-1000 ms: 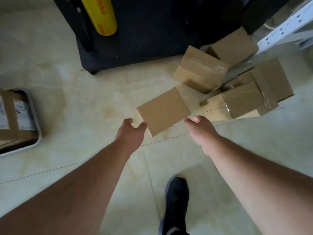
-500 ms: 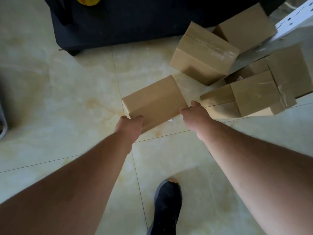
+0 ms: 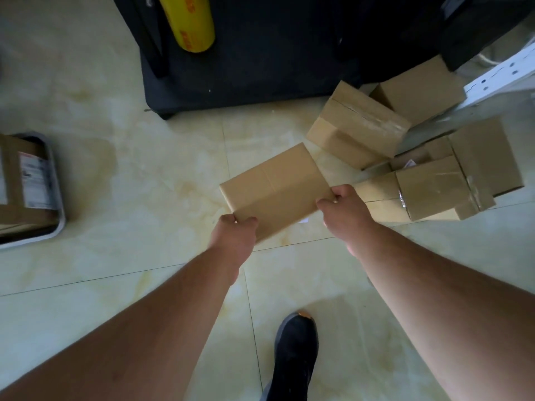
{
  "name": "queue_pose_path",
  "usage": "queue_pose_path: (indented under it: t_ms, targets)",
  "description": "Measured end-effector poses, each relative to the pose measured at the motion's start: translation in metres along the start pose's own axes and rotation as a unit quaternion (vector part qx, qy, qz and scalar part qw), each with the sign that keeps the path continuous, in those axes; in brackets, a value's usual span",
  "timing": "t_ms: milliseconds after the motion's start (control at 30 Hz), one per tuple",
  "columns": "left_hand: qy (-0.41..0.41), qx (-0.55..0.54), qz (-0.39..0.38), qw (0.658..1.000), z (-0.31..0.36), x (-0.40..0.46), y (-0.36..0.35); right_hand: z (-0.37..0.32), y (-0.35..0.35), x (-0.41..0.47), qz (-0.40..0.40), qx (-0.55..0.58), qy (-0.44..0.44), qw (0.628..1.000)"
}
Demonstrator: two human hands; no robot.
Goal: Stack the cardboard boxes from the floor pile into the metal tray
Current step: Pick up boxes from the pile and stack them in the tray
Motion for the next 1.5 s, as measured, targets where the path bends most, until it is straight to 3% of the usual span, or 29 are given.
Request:
queue_pose_path:
  t_ms: [300,467,1000,1133,1367,1500]
  targets:
    - [0.002,-0.06,0.007,0.998,0.013,-0.048,0.063,-0.049,-0.007,-0.048,0.008,-0.027,0.045,0.999]
    - [-0.019,-0.036,0.015,0.999,0.017,-0.064,0.099,-0.067,-0.014,-0.072,0.009,-0.036,0.058,0.998]
    - [-0.056,-0.067,0.001,0.996,0.012,-0.073,0.166,-0.101,-0.056,-0.119,0.041,0.051,0.046,0.997]
    - [-0.086,-0.011,0.02,0.996,0.011,-0.069,0.176,-0.109,-0.066,-0.125,0.062,0.032,0.044,0.997]
    - [-0.156,0.117,-0.02,0.981,0.002,-0.065,0.178,-0.12,-0.076,-0.133,0.058,0.028,0.068,0.996]
    - [-0.189,0.108,-0.037,0.975,0.001,-0.063,0.174,-0.119,-0.082,-0.142,0.048,0.078,0.041,0.995]
Point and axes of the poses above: each hand's wrist, its own x-axis towards the middle knuckle, its own y-axis out of the back of the hand, z = x × y, the point moved 2 cm from there along x, towards the middle knuckle, and after that the axes turned 3 degrees about y, right-handed, at the moved point
